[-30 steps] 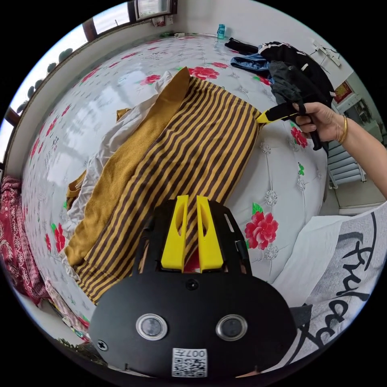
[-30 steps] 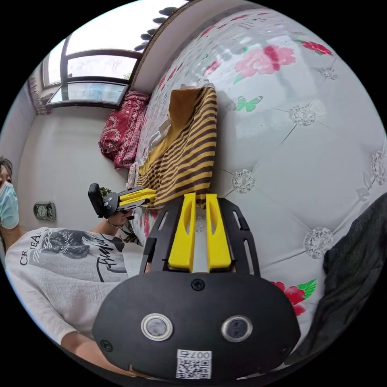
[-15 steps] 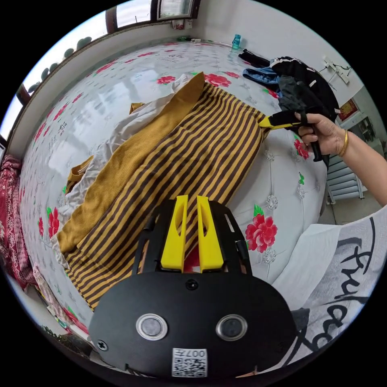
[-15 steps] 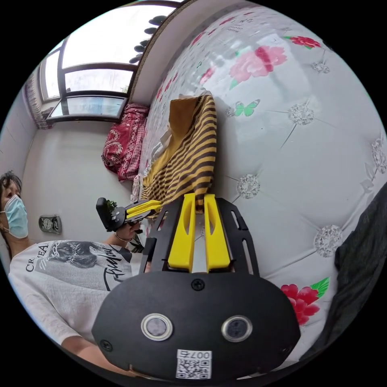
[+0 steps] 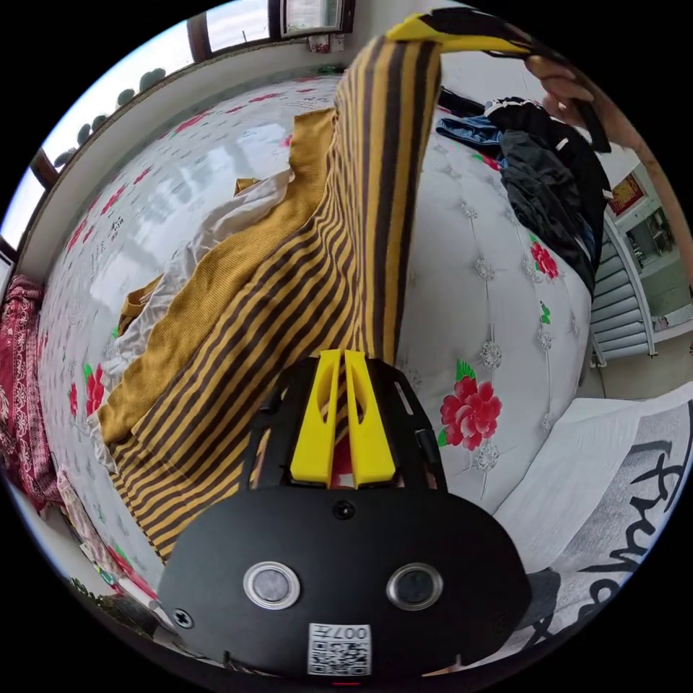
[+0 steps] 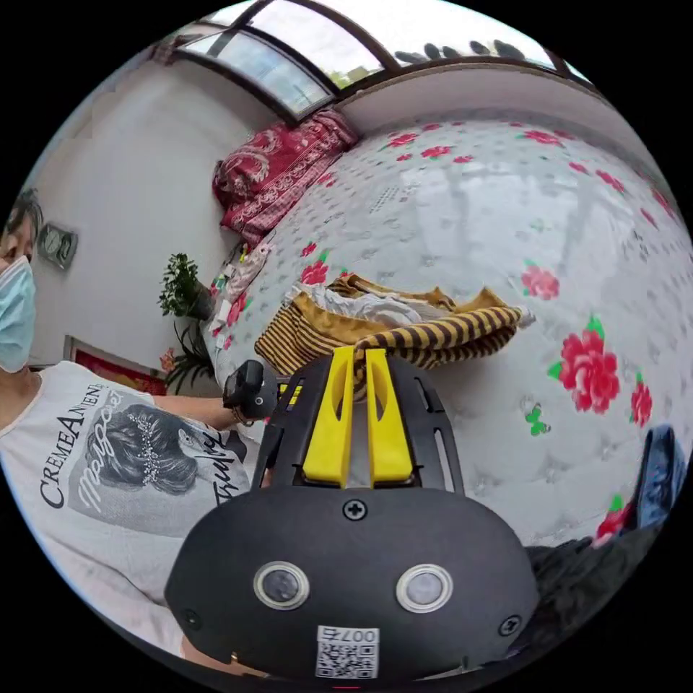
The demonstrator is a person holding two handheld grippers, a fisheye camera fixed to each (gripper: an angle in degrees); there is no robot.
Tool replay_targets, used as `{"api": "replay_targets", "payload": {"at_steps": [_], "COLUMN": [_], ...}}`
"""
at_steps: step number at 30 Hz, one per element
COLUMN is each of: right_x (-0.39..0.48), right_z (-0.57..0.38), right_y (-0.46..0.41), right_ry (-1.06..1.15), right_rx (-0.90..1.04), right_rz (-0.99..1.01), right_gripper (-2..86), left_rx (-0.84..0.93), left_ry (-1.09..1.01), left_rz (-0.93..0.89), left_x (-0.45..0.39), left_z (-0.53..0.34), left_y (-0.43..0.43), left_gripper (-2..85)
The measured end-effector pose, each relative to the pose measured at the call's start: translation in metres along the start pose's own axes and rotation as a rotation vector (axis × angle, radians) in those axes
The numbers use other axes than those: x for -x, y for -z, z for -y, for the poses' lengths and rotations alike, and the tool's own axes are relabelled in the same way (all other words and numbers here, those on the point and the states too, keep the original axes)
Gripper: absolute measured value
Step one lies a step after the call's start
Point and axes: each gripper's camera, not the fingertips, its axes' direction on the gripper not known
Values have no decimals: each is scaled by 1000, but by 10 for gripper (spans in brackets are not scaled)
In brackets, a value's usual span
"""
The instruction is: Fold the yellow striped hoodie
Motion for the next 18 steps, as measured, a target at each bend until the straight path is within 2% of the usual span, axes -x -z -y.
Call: {"api": "replay_targets", "payload": {"at_steps": [5, 8, 11, 14, 18], "right_x": [154, 234, 279, 281, 275], "right_z": [124, 153, 159, 144, 138], "right_y": [-75, -143, -232, -320, -340], "right_ry": [508, 734, 838, 816, 750], "right_rx": [231, 327, 462, 657, 645], "right_rz": [-113, -82, 4, 22, 86], "right_gripper": [3, 3, 5, 9, 27], "left_rx": [-98, -130, -96, -61, -54], "left_ry": [132, 232, 338, 456, 579], "left_rz": [-55, -101, -159, -195, -173], "left_x": [32, 53, 70, 85, 104], "left_z": [-38, -79, -128, -180, -229], "left_y": [43, 67, 79, 93, 118], "left_gripper": [-9, -9, -9, -8, -6]}}
